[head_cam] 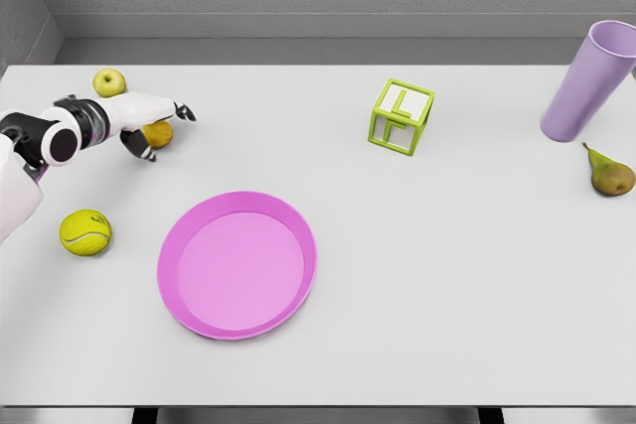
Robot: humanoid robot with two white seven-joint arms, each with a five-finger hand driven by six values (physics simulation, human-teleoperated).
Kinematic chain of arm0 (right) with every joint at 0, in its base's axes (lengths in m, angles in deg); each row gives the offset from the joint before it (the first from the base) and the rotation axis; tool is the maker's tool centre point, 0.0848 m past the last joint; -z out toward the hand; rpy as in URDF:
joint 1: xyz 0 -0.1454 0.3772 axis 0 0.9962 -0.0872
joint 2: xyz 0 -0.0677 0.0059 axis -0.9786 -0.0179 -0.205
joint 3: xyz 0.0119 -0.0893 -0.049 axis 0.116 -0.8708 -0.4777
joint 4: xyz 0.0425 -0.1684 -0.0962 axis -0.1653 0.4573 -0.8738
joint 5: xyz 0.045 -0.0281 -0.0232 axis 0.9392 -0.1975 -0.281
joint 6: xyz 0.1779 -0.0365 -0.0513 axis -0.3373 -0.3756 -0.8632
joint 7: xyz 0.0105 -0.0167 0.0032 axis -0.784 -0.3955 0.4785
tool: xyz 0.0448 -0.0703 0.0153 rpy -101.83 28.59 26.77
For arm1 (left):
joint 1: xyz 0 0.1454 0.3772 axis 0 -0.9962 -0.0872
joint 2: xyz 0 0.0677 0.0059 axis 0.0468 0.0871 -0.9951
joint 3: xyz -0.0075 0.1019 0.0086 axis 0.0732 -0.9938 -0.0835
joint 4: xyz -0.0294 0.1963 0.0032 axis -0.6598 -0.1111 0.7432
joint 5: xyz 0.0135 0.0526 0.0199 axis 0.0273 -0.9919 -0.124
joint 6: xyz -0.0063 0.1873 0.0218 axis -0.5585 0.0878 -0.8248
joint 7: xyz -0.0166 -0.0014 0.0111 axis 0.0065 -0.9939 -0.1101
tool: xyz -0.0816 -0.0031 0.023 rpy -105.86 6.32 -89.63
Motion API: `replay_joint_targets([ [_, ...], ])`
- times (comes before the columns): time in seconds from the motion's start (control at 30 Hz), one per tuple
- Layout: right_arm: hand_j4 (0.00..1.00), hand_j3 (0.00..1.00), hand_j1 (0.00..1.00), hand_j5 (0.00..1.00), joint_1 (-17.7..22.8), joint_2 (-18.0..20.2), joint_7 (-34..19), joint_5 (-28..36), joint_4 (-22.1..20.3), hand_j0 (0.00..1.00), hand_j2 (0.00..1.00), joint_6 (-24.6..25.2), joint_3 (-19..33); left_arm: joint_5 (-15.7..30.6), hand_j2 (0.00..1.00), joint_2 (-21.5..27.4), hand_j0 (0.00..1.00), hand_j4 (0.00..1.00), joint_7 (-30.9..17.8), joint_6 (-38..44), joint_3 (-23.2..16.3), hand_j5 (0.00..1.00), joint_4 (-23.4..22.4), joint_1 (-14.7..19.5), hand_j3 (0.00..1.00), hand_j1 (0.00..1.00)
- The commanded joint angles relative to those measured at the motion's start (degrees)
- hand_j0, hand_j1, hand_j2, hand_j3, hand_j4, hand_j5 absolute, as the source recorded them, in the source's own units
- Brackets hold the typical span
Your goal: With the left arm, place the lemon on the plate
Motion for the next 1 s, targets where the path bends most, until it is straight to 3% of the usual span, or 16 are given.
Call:
replay_joint_targets([
  [0.0, 1.00, 1.00, 1.00, 1.00, 0.0, 0.0, 0.0, 0.0, 0.0, 1.00, 1.00, 0.0, 0.1, 0.0, 0.90, 0.1, 0.90, 0.90, 0.0, 0.0, 0.0, 0.90, 0.0, 0.0, 0.90, 0.90],
  [0.3, 1.00, 1.00, 1.00, 1.00, 0.0, 0.0, 0.0, 0.0, 0.0, 1.00, 1.00, 0.0, 0.1, -0.5, 0.89, 0.5, 0.89, 0.89, 0.0, 0.3, 0.1, 0.89, -0.6, -0.2, 0.89, 0.89],
  [0.9, 1.00, 1.00, 1.00, 1.00, 0.0, 0.0, 0.0, 0.0, 0.0, 1.00, 1.00, 0.0, 0.1, -3.8, 0.71, 0.6, 0.71, 0.71, 0.0, 0.9, 0.1, 0.71, -1.0, -0.3, 0.71, 0.71],
  [0.93, 1.00, 1.00, 1.00, 1.00, 0.0, 0.0, 0.0, 0.0, 0.0, 1.00, 1.00, 0.0, 0.0, -3.7, 0.64, 0.6, 0.64, 0.64, 0.0, 0.9, 0.1, 0.64, -1.1, -0.3, 0.64, 0.64],
  [0.97, 1.00, 1.00, 1.00, 1.00, 0.0, 0.0, 0.0, 0.0, 0.0, 1.00, 1.00, 0.0, 0.1, -3.7, 0.63, 0.6, 0.63, 0.63, 0.0, 0.9, 0.1, 0.63, -1.1, -0.3, 0.63, 0.63],
])
